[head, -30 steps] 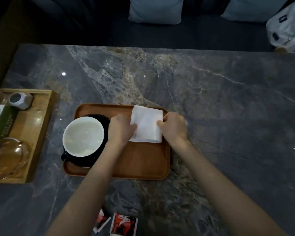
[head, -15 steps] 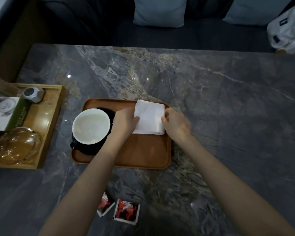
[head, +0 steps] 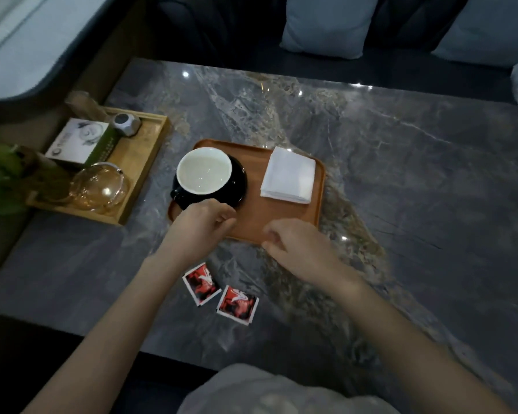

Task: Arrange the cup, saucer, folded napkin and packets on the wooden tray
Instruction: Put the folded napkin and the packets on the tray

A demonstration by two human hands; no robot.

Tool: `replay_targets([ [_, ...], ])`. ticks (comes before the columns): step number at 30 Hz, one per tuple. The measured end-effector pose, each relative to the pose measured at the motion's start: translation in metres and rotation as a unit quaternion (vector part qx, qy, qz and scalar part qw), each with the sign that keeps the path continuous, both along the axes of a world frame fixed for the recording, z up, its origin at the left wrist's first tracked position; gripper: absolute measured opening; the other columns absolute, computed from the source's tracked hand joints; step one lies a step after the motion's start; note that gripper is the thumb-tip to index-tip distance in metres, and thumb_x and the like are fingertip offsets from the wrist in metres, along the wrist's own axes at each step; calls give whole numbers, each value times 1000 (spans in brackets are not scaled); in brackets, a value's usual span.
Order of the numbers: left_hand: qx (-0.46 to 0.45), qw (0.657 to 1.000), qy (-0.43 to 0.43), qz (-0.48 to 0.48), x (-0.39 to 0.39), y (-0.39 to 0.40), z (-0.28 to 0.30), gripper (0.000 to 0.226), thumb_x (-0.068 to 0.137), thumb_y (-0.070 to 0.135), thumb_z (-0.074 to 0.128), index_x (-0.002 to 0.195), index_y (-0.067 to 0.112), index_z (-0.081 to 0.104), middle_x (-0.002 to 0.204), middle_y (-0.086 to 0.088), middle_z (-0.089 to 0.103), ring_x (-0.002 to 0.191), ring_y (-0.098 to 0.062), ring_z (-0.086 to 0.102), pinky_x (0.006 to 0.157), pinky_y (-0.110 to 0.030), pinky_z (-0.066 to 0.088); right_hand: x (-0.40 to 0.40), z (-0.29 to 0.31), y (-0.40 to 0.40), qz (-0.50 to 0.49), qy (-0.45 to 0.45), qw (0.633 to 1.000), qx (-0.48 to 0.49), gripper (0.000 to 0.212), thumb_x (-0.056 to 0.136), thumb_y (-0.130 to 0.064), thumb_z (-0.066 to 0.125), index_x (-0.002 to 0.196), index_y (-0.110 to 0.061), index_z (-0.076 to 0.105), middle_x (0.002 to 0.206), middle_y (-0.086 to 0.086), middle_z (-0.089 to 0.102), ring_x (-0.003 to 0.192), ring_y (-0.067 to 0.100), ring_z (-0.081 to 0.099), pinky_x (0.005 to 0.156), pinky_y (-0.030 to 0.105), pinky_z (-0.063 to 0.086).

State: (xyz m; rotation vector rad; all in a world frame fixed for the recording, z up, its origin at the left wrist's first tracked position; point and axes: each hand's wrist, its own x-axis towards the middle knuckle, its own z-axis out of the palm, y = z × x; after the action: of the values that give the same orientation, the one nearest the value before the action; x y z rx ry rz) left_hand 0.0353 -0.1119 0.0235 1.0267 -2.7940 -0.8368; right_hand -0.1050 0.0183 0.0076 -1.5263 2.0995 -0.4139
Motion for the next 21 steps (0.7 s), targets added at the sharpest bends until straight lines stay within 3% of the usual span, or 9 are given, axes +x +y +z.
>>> replay_targets([
  [3, -42, 998, -19, 33, 37, 19, -24, 26, 87, 23, 59, 110, 11, 65, 114, -8, 64, 104, -25, 61, 84, -37, 50, 31, -24, 17, 58, 24, 998, -2, 35, 91, -32, 48, 120, -14, 53, 115, 7, 59, 109, 26, 50, 90, 38, 37],
  [9, -24, 990, -112, 86, 82, 53, -81, 61, 90, 31, 55, 141, 6, 33, 152, -12, 30, 139, -25, 29, 114, -38, 29, 71, -73, 50, 110, 102, 989, 4, 54, 93, -43, 39, 134, -9, 41, 135, 7, 48, 126, 24, 39, 105, 38, 29],
  [16, -30, 978, -145, 147, 94, 67, -103, 58, 96, 37, 39, 145, 10, 22, 157, -6, 15, 145, -20, 12, 115, -42, 22, 92, -88, 50, 104, 121, 987, 6, 54, 94, -40, 38, 137, -8, 35, 145, 8, 37, 134, 24, 30, 110, 39, 23],
  [21, -13, 978, -140, 154, 86, 64, -99, 55, 94, 32, 48, 142, 11, 30, 156, -7, 22, 145, -20, 14, 116, -42, 23, 94, -84, 47, 84, 109, 990, -21, 40, 90, -32, 49, 125, -13, 47, 128, 5, 51, 120, 23, 41, 102, 35, 29],
])
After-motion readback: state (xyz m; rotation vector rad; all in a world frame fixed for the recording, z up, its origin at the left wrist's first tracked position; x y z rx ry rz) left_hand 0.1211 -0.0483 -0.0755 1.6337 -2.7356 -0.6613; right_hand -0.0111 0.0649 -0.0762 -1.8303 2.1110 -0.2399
